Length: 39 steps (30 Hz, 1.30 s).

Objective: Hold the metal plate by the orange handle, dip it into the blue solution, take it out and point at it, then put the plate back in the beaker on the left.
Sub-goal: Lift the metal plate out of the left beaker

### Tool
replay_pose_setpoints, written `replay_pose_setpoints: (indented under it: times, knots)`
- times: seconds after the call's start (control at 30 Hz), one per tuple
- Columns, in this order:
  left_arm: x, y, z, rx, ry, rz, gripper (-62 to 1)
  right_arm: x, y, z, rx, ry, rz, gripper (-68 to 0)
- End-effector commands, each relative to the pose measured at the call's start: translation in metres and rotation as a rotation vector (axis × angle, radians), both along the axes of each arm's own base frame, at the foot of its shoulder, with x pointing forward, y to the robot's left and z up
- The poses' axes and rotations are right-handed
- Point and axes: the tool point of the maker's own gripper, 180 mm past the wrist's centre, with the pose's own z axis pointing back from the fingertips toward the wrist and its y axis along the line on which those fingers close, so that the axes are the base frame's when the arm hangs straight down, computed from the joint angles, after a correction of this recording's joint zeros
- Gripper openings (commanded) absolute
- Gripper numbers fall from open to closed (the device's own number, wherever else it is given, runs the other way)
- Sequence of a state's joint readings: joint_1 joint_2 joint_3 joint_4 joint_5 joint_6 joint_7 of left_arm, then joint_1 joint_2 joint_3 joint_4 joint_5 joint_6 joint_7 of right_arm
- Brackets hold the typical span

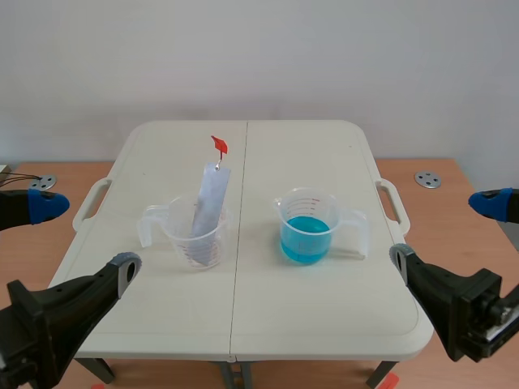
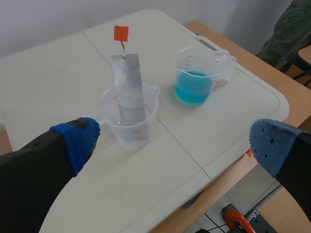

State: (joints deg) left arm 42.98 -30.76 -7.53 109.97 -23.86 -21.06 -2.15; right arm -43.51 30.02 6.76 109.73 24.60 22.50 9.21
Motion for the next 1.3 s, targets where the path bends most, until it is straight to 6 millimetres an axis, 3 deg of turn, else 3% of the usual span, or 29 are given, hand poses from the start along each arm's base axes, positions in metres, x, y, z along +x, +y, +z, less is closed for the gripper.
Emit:
replay_pose_setpoints:
  times: [0.0,0.93,0.97,1.0,1.17,1.27]
  knots:
    - [0.0010,-0.0037,0.0057,-0.026,-0.018,-0.003,1.4,0.0042,0.0036,0.0110,0.012,-0.041,0.013,-1.2]
    - [0.0011,-0.0037,0.0058,-0.026,-0.018,-0.003,1.4,0.0042,0.0036,0.0110,0.013,-0.041,0.013,-1.2]
    - [0.0011,-0.0037,0.0058,-0.026,-0.018,-0.003,-0.5,0.0042,0.0036,0.0109,0.015,-0.041,0.011,-1.2]
    - [0.0010,-0.0037,0.0058,-0.026,-0.018,-0.003,-7.9,0.0041,0.0036,0.0106,0.015,-0.041,0.008,-1.2]
    - [0.0006,-0.0035,0.0041,-0.020,-0.011,-0.004,-59.6,0.0037,0.0036,0.0094,0.008,-0.039,0.008,-1.2]
    - [0.0006,-0.0035,0.0040,-0.020,-0.010,-0.003,-59.1,0.0037,0.0036,0.0092,0.006,-0.039,0.009,-1.2]
